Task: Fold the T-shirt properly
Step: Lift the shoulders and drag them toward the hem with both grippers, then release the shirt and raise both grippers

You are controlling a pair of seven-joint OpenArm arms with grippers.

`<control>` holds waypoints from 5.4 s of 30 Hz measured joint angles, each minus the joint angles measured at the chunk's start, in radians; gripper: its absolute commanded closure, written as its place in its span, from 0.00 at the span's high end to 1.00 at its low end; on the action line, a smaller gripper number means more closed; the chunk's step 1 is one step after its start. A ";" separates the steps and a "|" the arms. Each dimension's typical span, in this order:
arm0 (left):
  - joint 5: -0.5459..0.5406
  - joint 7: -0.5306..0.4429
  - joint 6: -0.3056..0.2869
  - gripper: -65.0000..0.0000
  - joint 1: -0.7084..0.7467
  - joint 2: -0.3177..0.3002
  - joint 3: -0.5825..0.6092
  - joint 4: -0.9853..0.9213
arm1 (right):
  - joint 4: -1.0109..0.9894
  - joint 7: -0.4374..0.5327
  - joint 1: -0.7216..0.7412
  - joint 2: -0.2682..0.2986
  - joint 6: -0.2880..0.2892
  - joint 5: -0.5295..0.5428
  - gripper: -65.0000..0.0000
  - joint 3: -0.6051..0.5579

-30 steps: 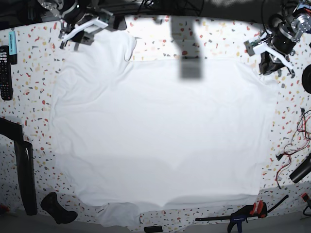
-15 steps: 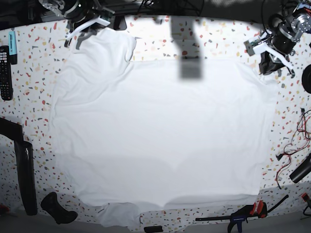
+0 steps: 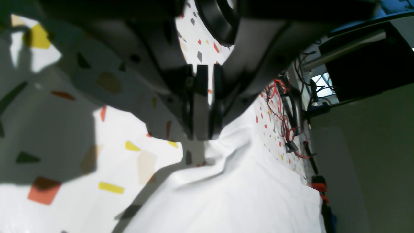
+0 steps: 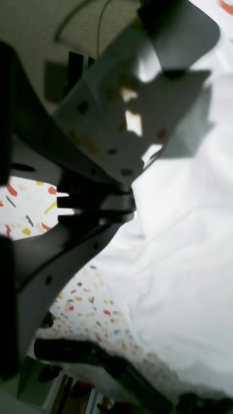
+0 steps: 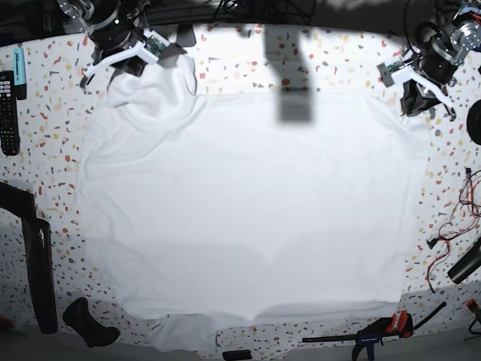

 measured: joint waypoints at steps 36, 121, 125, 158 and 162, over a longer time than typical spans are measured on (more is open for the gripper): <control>-0.294 0.118 0.001 0.00 -0.254 0.129 0.000 0.000 | 0.012 -0.059 0.435 0.002 -0.009 0.279 0.00 -0.002; -0.445 0.128 0.098 0.00 -0.664 0.322 0.000 -0.553 | -1.077 0.106 1.398 -0.465 0.118 0.360 0.00 -0.006; -0.445 0.128 0.098 0.00 -0.664 0.322 0.000 -0.553 | -1.077 0.106 1.396 -0.464 0.118 0.360 0.00 -0.006; -0.354 0.078 0.090 0.00 -0.708 0.316 0.000 -0.554 | -1.077 0.108 1.398 -0.463 0.116 0.262 0.36 -0.006; -0.354 0.072 0.094 0.00 -0.739 0.315 0.000 -0.553 | -1.077 0.106 1.396 -0.463 0.116 0.262 0.36 -0.006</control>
